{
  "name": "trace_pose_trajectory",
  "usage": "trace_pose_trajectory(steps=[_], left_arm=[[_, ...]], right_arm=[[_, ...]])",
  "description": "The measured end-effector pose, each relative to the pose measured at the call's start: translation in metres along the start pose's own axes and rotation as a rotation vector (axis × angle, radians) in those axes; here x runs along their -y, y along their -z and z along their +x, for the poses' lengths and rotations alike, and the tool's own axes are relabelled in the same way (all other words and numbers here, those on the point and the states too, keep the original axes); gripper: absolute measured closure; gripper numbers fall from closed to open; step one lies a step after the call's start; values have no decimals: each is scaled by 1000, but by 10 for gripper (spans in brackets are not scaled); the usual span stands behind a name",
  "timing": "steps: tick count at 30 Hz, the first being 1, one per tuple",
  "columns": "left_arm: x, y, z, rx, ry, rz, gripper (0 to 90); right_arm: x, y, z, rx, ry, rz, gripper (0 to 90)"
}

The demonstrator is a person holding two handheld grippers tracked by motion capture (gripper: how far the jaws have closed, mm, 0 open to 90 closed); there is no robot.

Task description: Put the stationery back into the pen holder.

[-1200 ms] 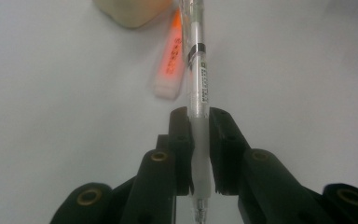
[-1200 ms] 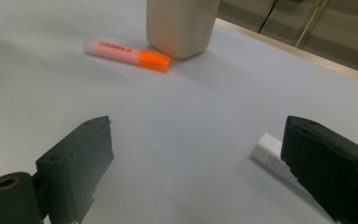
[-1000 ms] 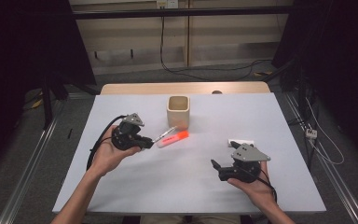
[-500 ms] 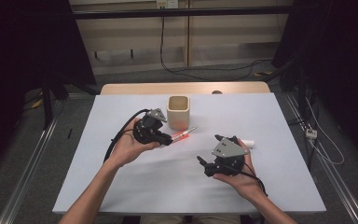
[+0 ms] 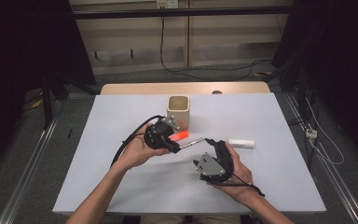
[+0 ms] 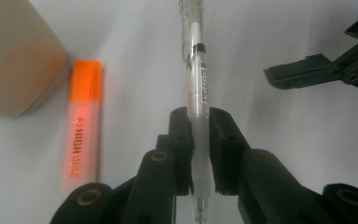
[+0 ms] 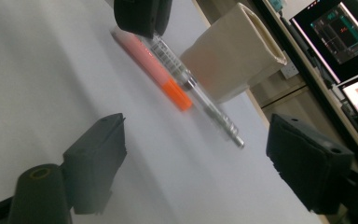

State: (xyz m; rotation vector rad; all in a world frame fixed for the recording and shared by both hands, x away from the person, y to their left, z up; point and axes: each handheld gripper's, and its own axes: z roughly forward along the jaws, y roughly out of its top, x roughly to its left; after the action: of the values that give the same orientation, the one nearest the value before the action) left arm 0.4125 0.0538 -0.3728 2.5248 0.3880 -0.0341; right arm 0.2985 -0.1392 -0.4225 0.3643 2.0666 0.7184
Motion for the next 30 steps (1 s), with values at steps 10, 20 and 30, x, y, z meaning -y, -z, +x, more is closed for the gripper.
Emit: trace_pose_trajectory(steps=[10, 20, 30], left_arm=[[-2, -4, -6, 17, -21, 18, 805], [-3, -8, -10, 30, -25, 23, 805], [-3, -11, -11, 36, -31, 35, 805]], right_arm=[[-1, -5, 12, 29, 167, -6, 296], [-1, -13, 22, 64, 289, -5, 497], [1, -21, 27, 83, 340, 9, 665]])
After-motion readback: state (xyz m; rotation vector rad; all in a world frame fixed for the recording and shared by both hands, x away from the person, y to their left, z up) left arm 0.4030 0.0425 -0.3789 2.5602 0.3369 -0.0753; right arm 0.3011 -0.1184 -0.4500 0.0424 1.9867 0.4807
